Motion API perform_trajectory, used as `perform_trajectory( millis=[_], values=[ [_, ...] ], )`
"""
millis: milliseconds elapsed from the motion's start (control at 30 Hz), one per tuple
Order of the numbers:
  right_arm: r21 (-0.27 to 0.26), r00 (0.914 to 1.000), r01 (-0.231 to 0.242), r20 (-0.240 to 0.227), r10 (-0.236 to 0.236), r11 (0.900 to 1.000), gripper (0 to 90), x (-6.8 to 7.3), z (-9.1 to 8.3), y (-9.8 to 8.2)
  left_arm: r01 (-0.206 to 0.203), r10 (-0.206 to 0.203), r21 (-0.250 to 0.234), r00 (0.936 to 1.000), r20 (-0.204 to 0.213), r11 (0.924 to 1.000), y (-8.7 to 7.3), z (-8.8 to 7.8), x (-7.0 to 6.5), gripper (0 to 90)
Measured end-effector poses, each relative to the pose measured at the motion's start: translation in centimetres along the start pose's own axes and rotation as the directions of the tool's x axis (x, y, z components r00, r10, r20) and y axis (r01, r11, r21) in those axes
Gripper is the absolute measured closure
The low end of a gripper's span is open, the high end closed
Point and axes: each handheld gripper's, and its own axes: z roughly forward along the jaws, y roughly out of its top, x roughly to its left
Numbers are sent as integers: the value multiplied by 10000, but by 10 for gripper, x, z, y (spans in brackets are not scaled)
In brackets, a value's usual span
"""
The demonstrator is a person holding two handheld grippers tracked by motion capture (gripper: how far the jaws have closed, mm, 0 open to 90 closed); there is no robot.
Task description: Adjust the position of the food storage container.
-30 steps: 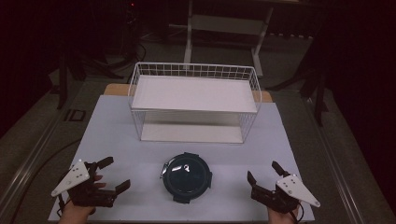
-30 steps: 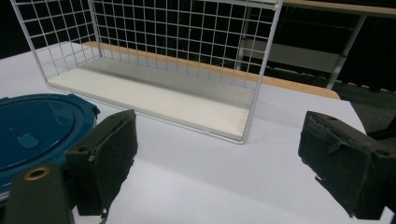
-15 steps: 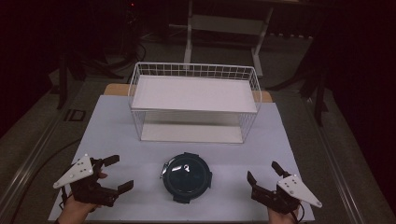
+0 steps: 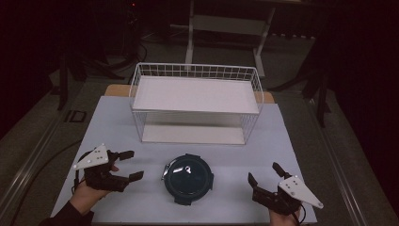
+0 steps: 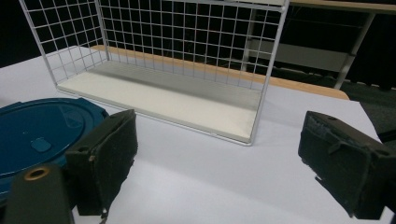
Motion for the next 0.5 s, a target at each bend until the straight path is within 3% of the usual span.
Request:
perform_trajectory(
  millis=[267, 500],
  values=[
    [8, 10000, -25, -67, 25, 10000, 117, 0, 1, 0, 39, -39, 742, 10000, -2, 9972, -2, 29, 22, 668],
    [97, 9999, -72, -143, 73, 9999, 117, -2, 1, -2, -308, 340, 1555, 9993, -180, 9874, -11, 59, 23, 866]
  ],
)
